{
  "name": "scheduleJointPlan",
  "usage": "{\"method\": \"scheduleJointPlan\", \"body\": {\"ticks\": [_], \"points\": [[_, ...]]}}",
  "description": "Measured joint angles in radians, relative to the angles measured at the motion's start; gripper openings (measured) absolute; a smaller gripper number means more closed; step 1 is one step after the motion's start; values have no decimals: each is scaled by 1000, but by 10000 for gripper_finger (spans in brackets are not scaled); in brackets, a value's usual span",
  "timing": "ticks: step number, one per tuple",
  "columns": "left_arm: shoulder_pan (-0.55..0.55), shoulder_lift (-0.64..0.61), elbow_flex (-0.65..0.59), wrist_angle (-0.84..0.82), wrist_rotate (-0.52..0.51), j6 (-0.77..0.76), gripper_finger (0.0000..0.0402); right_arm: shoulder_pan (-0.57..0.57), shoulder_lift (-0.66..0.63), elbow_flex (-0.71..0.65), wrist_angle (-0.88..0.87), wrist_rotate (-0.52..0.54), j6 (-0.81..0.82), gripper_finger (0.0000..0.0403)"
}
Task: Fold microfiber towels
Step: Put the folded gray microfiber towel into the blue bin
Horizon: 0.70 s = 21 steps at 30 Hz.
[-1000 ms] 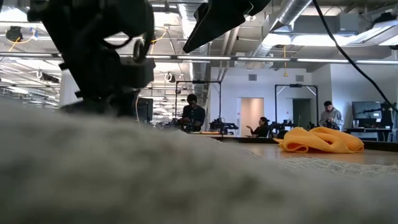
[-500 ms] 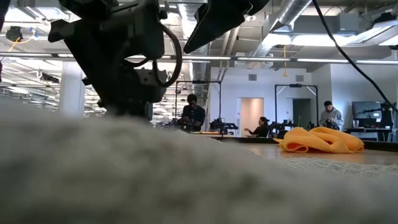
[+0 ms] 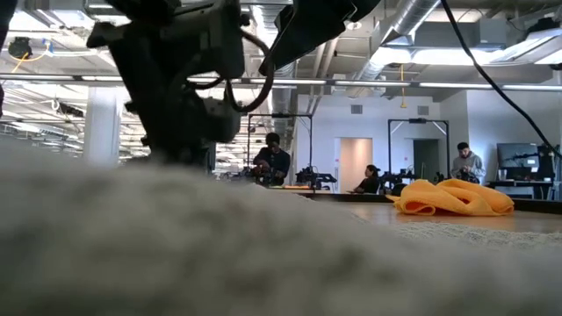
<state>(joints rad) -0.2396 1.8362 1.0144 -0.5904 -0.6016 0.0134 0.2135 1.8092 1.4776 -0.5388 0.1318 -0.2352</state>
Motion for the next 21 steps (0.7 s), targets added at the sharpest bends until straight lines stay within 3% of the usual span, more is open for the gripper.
{"method": "scheduleJointPlan", "body": {"ticks": [13,21], "points": [[-17,-5,175,-281,19,-40,15,-12,1,0,-19,0,0,249],[-68,-5,258,-532,57,-168,5,-19,-8,0,-124,0,0,249]]}}
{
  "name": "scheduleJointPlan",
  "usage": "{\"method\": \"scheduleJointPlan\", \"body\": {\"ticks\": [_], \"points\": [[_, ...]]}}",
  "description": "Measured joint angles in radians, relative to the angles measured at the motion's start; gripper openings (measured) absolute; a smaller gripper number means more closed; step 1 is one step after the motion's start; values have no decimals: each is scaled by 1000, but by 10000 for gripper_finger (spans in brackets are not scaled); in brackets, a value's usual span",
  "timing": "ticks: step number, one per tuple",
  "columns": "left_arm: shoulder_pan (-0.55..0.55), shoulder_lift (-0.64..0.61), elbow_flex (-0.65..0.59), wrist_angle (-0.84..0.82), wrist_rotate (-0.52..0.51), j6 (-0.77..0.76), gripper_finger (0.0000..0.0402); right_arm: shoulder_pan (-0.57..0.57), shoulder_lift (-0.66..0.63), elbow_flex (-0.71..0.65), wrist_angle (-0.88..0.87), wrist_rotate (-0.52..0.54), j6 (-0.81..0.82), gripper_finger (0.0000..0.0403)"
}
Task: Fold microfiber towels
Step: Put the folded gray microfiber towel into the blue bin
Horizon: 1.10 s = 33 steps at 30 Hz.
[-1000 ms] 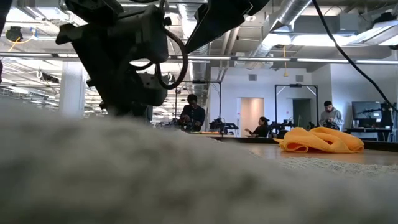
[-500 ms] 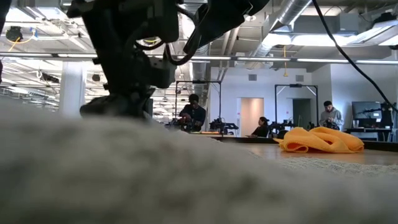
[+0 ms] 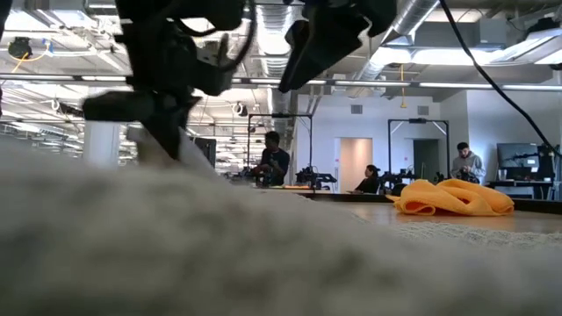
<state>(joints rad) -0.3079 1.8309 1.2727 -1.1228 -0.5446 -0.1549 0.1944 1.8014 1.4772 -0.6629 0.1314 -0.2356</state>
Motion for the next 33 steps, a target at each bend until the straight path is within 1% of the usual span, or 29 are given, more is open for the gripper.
{"method": "scheduleJointPlan", "body": {"ticks": [5,7,9,13,17,25,33], "points": [[-57,0,40,-158,60,-118,13,0,-25,-1,-31,0,0,249],[-83,-2,50,-206,84,-164,14,-1,-37,1,-18,1,0,249],[-111,-6,60,-238,115,-204,11,0,-56,0,-47,0,0,249],[-170,-22,75,-286,178,-281,6,-3,-75,0,-47,0,-4,249],[-228,-71,76,-315,218,-396,10,-12,-92,0,-40,0,1,249],[-363,-168,76,-358,220,-601,6,-13,-96,0,-45,0,27,249],[-491,-240,76,-358,224,-812,9,-11,-96,0,-46,0,53,249]]}}
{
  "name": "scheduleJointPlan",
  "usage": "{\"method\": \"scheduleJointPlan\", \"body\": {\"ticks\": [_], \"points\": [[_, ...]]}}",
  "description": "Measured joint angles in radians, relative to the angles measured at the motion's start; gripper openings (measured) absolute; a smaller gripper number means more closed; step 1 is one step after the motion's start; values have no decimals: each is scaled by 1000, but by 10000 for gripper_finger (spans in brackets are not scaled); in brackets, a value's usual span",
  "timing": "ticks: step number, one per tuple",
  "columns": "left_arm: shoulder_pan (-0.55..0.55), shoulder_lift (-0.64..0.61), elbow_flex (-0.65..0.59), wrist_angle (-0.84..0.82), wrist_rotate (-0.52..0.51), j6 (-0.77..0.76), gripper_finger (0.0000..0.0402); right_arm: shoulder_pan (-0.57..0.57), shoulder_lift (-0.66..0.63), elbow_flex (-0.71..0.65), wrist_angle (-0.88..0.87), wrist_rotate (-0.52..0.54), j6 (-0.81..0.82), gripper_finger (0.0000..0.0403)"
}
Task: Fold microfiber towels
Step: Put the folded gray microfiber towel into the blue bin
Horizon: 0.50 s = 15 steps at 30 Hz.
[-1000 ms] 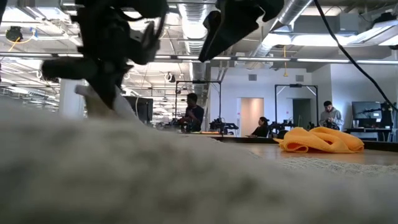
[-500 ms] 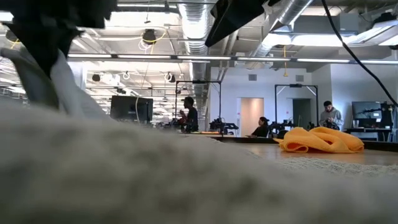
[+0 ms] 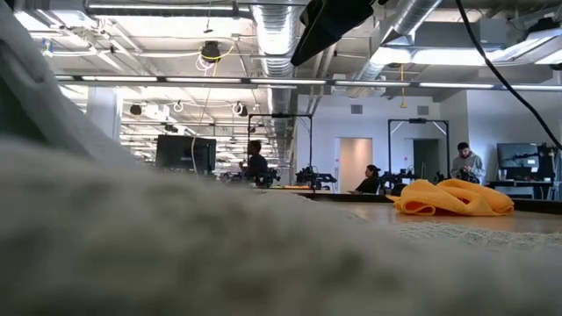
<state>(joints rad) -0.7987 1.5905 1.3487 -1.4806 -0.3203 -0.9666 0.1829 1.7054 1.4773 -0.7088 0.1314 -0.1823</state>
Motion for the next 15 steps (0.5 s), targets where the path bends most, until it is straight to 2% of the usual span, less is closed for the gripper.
{"method": "scheduleJointPlan", "body": {"ticks": [10,15], "points": [[-112,-3,0,20,116,-172,10,-3,0,0,-10,0,1,249],[-160,-2,0,98,178,-239,8,-9,0,0,-10,0,2,249]]}}
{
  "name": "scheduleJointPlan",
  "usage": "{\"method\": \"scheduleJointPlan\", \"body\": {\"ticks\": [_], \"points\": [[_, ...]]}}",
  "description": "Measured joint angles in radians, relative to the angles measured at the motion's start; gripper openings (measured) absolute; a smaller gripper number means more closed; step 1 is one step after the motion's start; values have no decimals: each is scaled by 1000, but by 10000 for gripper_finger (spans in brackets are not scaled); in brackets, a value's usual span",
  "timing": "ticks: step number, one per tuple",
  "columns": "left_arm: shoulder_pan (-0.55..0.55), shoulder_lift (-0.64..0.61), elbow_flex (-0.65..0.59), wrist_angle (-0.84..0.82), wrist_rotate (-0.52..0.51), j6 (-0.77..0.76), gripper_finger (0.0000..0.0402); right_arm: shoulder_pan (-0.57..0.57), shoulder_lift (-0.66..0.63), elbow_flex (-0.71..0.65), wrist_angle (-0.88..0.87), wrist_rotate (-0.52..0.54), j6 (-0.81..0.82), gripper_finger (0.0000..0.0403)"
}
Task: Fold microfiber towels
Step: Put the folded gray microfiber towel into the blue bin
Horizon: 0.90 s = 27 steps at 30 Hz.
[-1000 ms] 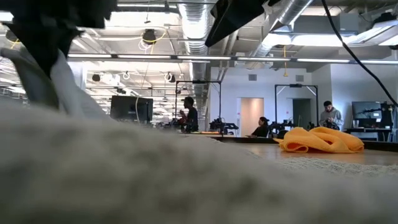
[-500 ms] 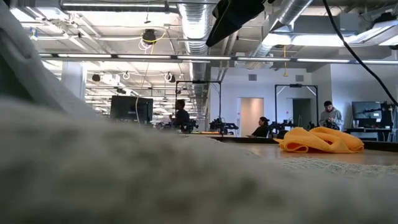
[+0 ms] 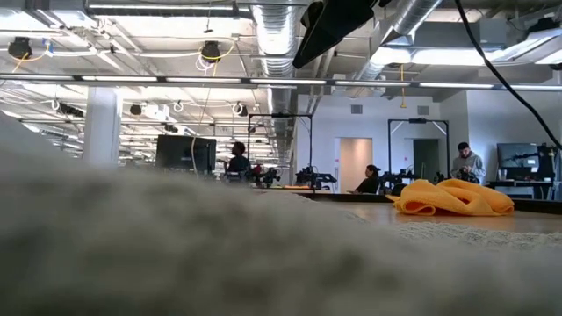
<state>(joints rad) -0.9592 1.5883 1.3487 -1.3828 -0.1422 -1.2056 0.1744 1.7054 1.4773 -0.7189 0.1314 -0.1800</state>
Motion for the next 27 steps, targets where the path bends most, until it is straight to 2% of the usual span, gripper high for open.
{"method": "scheduleJointPlan", "body": {"ticks": [7,13,27], "points": [[-54,5,-12,171,36,-87,8,-9,0,0,0,0,15,249],[-97,40,-13,175,108,-198,8,3,0,0,0,-3,16,249],[-157,143,-13,239,184,-285,11,42,0,0,-3,-6,16,249]]}}
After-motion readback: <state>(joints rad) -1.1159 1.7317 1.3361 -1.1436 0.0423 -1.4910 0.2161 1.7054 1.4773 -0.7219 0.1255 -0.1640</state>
